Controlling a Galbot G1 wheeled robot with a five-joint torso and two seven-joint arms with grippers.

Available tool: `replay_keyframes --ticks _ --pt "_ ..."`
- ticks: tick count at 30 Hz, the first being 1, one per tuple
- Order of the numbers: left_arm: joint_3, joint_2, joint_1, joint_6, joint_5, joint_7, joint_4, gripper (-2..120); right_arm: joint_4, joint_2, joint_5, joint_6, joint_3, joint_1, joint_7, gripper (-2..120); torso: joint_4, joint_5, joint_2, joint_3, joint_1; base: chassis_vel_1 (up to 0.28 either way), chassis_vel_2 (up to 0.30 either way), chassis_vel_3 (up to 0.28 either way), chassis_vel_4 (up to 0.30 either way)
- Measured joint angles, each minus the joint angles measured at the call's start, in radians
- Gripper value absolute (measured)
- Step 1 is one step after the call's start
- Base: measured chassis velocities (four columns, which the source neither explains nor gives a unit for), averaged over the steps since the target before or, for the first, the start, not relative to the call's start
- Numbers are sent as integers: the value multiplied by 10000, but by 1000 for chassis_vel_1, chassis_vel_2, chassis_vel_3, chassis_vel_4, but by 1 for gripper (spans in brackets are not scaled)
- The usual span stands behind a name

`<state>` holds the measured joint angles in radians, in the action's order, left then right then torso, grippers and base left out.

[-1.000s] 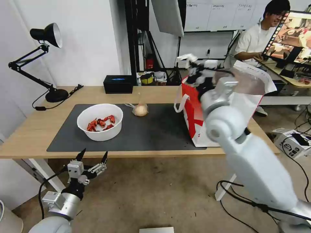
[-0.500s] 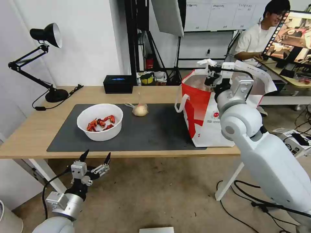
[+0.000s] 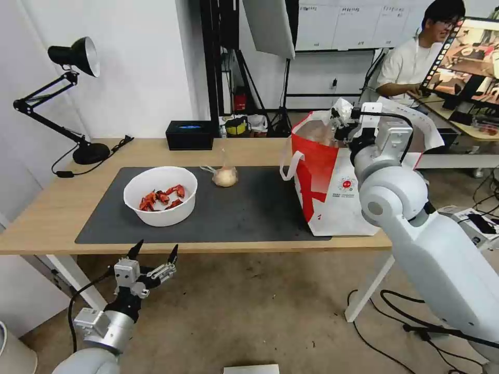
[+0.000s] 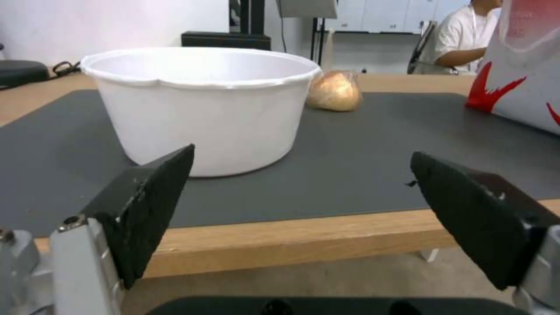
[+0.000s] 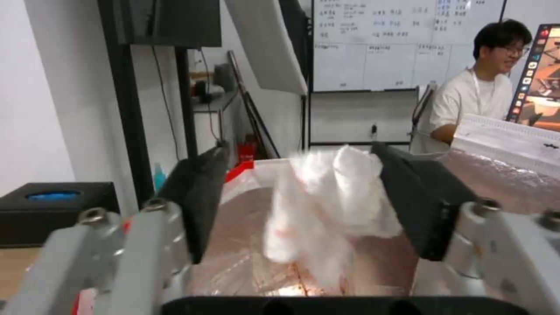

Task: Pick up the trash from the table and place it into the takeout bag.

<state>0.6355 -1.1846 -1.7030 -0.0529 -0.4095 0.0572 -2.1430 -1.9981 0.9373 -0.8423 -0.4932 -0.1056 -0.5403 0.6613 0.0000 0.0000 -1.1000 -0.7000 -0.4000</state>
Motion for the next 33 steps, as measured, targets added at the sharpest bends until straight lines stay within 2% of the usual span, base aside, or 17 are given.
replay_keyframes --ticks 1,3,5,7,8,27,33 --pt "14 -18 -41 -1 35 2 -32 100 -14 -5 -25 -13 -17 -46 -22 79 0 0 0 0 0 0 0 0 0" --pt "22 -25 -52 -5 44 3 -42 100 -15 -6 -28 -17 -19 -63 -32 82 0 1 0 0 -1 0 0 0 0" --pt "47 -52 -93 -13 59 4 -74 100 -22 -5 -46 -26 -21 -92 -61 93 0 0 0 0 0 0 0 0 0" --pt "48 -53 -96 -13 60 4 -77 100 -22 -5 -48 -28 -21 -94 -63 93 0 0 1 0 -1 0 0 0 0" --pt "81 -71 -147 -23 67 6 -124 100 -29 4 -62 -41 -17 -100 -74 99 0 0 0 0 0 0 0 0 0" --pt "312 -79 -349 -57 70 17 -328 100 -206 28 -118 -168 12 -148 -265 100 0 0 0 0 0 0 0 0 0" --pt "370 -72 -353 -62 54 18 -346 100 -785 -41 -598 547 65 -368 -1527 100 1 -1 0 0 0 0 0 0 0"
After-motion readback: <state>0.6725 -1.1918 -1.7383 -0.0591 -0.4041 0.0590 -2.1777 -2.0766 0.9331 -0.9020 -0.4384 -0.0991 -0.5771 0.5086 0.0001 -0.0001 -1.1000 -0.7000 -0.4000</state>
